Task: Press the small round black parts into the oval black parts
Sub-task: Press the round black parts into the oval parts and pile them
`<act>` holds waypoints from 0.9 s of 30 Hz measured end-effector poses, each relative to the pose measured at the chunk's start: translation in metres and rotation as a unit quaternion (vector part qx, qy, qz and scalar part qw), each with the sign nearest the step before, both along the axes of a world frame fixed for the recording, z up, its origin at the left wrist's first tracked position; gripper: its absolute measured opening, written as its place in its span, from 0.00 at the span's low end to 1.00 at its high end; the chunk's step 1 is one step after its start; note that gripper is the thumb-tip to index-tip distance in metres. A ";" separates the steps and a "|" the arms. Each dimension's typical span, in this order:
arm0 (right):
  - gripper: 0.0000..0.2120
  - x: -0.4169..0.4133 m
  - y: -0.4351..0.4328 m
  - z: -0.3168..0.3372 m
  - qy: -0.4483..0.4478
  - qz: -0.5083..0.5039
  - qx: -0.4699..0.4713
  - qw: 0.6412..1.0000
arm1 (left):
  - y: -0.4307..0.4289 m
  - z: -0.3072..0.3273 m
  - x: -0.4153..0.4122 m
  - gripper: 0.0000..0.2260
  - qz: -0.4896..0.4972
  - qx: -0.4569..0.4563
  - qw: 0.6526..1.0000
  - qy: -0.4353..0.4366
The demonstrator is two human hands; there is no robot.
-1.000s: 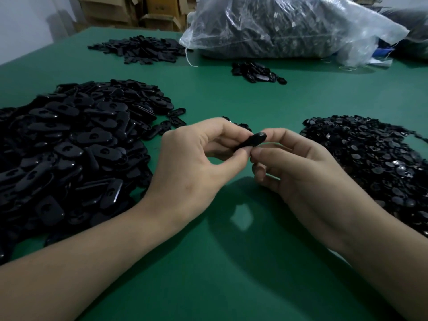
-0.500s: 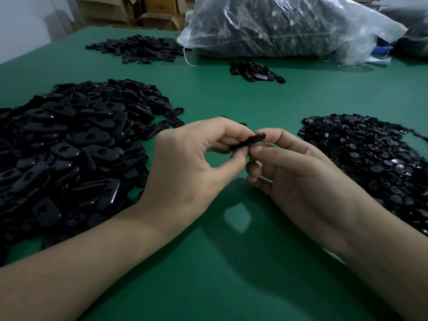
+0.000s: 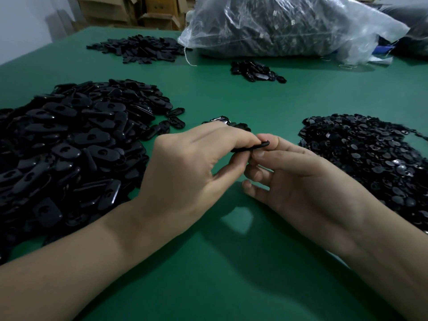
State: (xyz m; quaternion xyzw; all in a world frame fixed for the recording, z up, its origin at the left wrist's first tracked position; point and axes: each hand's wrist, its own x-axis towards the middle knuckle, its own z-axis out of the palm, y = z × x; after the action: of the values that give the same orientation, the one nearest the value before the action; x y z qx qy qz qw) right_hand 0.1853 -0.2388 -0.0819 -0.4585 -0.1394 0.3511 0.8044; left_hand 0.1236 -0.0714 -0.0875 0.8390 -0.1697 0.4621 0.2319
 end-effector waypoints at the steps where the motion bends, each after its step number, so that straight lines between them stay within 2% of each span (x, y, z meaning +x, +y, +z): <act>1: 0.13 0.000 0.000 0.000 0.002 0.002 0.000 1.000 | 0.000 0.000 0.000 0.04 0.001 0.003 1.000 -0.002; 9: 0.15 0.003 -0.003 -0.001 -0.010 0.009 -0.018 1.000 | -0.001 -0.002 0.001 0.05 -0.005 -0.018 1.000 0.019; 14: 0.09 0.003 -0.006 0.001 -0.108 -0.021 -0.036 0.993 | -0.004 0.000 0.002 0.06 -0.008 -0.070 0.996 0.058; 18: 0.11 0.004 -0.007 0.001 -0.258 -0.093 -0.105 0.956 | -0.005 0.001 0.003 0.07 -0.020 -0.131 0.984 0.118; 22: 0.07 0.009 -0.008 -0.002 -0.371 -0.144 -0.191 0.897 | -0.005 -0.003 0.006 0.08 -0.051 -0.233 0.947 0.214; 24: 0.06 0.011 -0.009 -0.004 -0.401 -0.149 -0.223 0.876 | -0.005 -0.005 0.008 0.08 -0.061 -0.267 0.929 0.248; 27: 0.07 0.015 -0.009 -0.005 -0.386 -0.160 -0.233 0.878 | -0.002 -0.005 0.011 0.10 -0.039 -0.272 0.925 0.264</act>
State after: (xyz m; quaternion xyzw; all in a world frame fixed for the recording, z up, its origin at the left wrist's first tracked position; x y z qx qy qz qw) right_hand 0.2002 -0.2481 -0.0872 -0.7478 -0.2780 0.0346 0.6020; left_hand 0.1350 -0.0738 -0.0925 0.8278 -0.0025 0.2434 0.5054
